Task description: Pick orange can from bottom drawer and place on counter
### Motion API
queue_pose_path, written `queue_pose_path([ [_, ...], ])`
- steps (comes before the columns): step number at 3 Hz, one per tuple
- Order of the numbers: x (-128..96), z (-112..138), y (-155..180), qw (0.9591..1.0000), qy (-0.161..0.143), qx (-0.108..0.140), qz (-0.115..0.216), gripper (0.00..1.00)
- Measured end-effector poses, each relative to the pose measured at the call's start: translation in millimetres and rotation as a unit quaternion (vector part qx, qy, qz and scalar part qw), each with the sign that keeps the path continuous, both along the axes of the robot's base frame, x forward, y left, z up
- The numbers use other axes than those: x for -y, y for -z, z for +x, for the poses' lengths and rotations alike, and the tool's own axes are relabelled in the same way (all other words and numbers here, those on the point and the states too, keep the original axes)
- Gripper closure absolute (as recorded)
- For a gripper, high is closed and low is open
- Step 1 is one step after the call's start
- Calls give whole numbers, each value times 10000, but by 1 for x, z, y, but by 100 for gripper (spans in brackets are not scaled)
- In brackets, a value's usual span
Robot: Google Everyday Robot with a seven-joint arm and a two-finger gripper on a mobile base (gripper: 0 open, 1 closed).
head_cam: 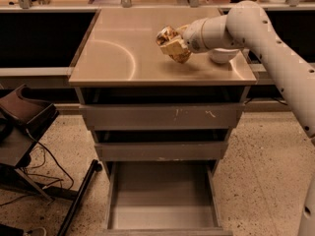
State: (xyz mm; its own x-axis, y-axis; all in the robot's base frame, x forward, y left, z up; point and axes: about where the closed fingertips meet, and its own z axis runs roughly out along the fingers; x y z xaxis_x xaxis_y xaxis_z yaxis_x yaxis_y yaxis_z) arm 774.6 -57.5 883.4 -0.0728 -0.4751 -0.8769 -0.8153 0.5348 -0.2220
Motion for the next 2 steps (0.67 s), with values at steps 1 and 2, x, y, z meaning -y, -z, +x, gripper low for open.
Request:
queue_pose_path([
  [1,6,11,20,9995,189,-210,-157,100],
  [2,7,12,21,9994,200,-223,-162,81],
])
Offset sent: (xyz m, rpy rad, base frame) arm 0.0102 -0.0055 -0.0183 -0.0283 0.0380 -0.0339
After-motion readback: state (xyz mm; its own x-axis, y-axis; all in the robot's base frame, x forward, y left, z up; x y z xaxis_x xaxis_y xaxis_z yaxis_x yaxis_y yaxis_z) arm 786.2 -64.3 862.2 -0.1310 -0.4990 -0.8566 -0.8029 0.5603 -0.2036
